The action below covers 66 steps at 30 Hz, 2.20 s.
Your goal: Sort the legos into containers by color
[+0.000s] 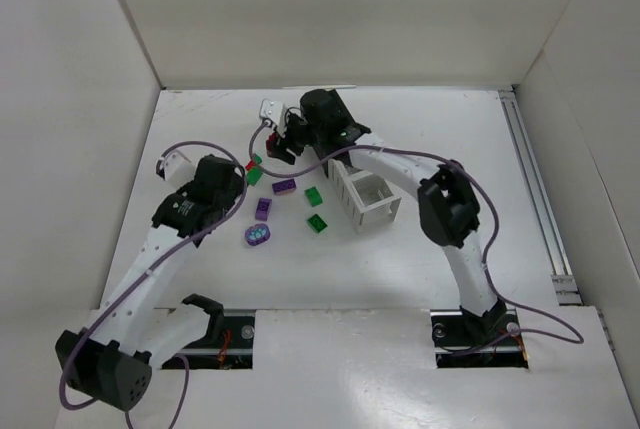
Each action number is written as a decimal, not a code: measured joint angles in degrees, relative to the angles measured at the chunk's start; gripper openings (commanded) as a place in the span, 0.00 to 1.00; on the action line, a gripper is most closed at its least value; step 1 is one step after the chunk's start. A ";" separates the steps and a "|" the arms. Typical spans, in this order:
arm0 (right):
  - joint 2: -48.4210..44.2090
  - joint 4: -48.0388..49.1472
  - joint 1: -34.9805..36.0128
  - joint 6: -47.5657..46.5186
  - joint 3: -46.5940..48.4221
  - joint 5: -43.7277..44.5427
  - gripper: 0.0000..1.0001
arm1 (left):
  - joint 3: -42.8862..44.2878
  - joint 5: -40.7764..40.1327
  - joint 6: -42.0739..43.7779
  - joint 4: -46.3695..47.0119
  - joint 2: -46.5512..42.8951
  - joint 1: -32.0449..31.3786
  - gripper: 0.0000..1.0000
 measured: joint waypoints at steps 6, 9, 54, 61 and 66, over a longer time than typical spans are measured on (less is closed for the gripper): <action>-17.18 3.50 -3.93 -3.06 -10.88 -0.63 0.44 | 0.00 9.20 10.58 10.32 7.82 12.52 1.00; -21.75 4.55 -7.85 -3.98 -14.86 -0.28 0.45 | 0.02 11.56 13.29 13.97 11.32 13.46 1.00; -24.59 0.11 -17.55 -6.73 -23.32 -2.29 1.00 | 14.99 18.88 41.70 35.39 52.92 15.98 0.70; -24.70 -0.02 -17.99 -6.78 -23.76 -2.36 1.00 | 14.99 19.78 44.30 35.45 53.27 13.99 0.62; -24.85 0.00 -18.01 -6.78 -25.03 -2.36 1.00 | 14.82 22.88 45.31 35.67 53.44 13.25 0.60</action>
